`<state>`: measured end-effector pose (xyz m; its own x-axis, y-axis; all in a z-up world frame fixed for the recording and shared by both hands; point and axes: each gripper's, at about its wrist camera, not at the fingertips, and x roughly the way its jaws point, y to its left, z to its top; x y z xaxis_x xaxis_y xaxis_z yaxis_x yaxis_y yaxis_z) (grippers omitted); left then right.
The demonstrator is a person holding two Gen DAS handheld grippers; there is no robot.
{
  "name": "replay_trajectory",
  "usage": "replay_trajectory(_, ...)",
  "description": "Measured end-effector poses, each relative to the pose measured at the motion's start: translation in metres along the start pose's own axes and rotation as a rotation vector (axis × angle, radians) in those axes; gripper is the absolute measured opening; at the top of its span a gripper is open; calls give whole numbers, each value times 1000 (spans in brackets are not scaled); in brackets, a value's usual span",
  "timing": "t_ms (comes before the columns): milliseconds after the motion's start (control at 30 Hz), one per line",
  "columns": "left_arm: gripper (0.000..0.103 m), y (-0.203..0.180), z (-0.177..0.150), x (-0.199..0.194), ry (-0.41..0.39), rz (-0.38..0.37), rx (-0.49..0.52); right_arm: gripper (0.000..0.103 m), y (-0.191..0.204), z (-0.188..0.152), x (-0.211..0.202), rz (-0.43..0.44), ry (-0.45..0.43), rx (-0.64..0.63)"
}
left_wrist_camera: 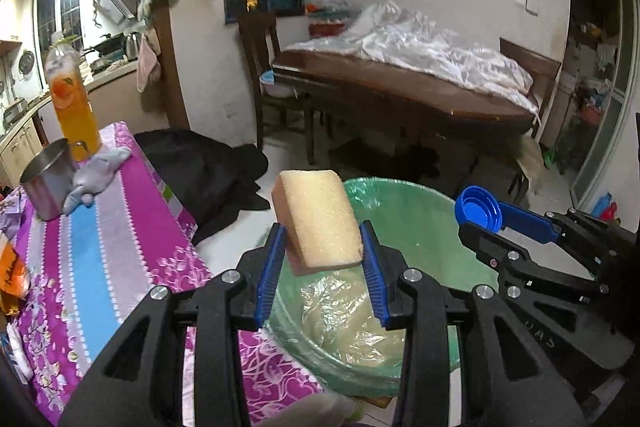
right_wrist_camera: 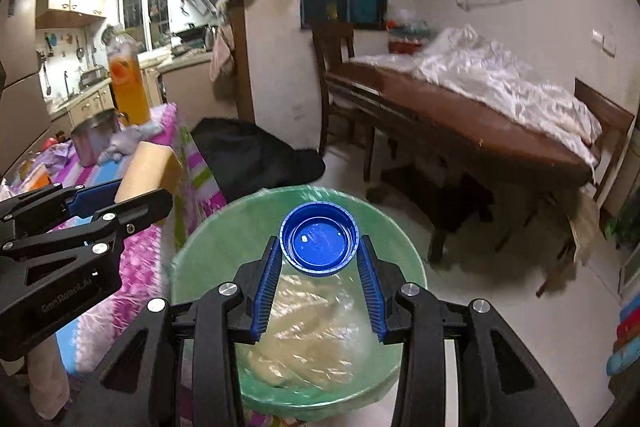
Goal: Collect trash
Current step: 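Carry the sponge and blue cap over the green bin with both tools, then open both tools to drop the sponge and cap into the bin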
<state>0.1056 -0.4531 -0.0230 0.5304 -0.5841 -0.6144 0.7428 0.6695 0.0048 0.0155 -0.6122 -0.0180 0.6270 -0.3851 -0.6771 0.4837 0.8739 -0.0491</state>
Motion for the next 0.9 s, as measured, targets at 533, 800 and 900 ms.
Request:
replay_trajectory(533,37,-1,-9,54,110,-11,4,40,-4,-15,41,11,96,29)
replay_trajectory(800,53,-2,-6,59,111,-11,4,40,-5,-13,45,9,98,30)
replay_trajectory(900,78,-4,-5,59,107,-8,6,49,-7,-12,46,0,96,34)
